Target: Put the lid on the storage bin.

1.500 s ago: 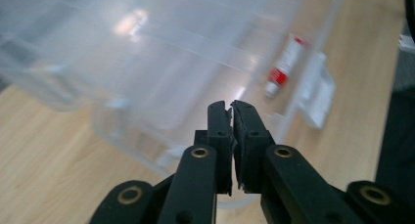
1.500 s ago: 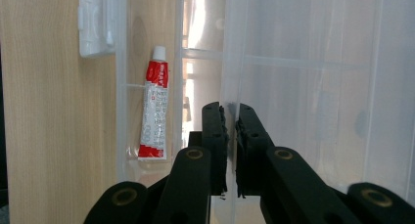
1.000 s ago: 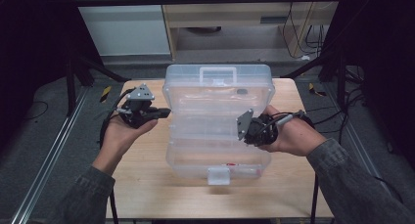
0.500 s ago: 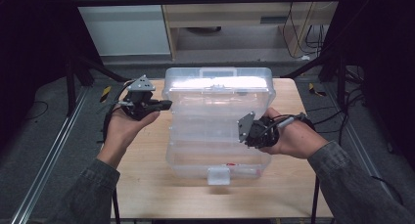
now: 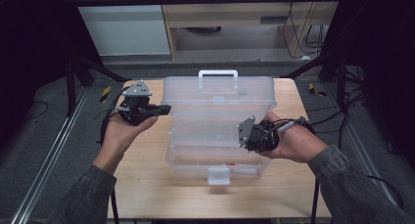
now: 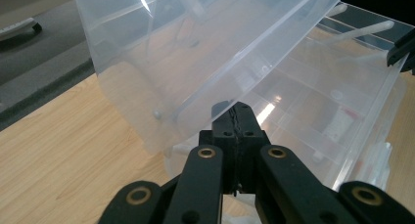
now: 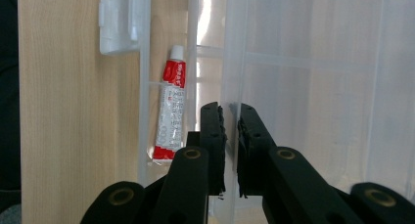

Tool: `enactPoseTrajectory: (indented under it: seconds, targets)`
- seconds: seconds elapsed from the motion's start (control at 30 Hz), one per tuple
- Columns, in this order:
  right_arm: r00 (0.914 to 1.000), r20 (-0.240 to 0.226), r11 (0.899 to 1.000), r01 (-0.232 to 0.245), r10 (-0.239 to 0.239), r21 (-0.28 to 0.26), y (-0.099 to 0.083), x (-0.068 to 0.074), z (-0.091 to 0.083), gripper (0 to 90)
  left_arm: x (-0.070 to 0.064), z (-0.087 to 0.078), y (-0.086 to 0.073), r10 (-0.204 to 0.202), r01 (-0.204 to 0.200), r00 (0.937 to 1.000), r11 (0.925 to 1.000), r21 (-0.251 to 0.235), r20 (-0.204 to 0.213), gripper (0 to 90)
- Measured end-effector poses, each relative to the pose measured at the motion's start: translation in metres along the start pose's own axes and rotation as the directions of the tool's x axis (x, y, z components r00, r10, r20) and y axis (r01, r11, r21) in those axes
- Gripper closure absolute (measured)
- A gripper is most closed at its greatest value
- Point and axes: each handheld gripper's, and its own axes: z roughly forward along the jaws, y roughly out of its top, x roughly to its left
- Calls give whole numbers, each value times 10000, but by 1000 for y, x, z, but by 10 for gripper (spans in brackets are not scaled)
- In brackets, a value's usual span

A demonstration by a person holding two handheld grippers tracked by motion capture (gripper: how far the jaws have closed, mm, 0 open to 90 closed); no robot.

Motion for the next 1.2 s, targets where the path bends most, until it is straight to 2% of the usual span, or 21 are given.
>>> enactPoseTrajectory:
  seconds: [0.33,0.37,0.43,0.63,0.67,0.8,0.9,0.97,1.2]
  targets:
    - [9998,124,9998,-128,130,-178,-3,7,1,757,-5,-2,-6,154,-155,9999,9998,159,35,897]
    - [9998,122,9996,-173,176,-218,-4,8,1,747,-5,-1,-7,292,-293,9995,9996,49,105,897]
    - [9997,117,9995,-201,203,-223,-5,10,1,734,-7,-2,-8,124,-126,9999,9998,161,89,897]
    - [9991,219,9990,-362,368,-280,-8,13,-1,668,-8,-2,-11,147,-151,9997,9997,199,171,897]
    - [9987,243,9985,-442,450,-328,-9,13,-2,649,-7,-1,-11,326,-327,9992,9995,39,243,897]
    - [9960,442,9960,-760,780,-465,-14,15,-6,576,-8,-1,-13,401,-403,9987,9992,74,308,897]
    - [9931,615,9935,-960,998,-617,-19,17,-8,528,-11,-3,-16,199,-206,9994,9994,262,273,898]
    - [9915,649,9919,-1088,1130,-655,-22,18,-9,509,-10,-1,-16,412,-416,9986,9991,113,343,897]
    - [9882,804,9896,-1250,1306,-718,-28,20,-13,457,-11,-2,-18,442,-448,9983,9989,148,391,898]
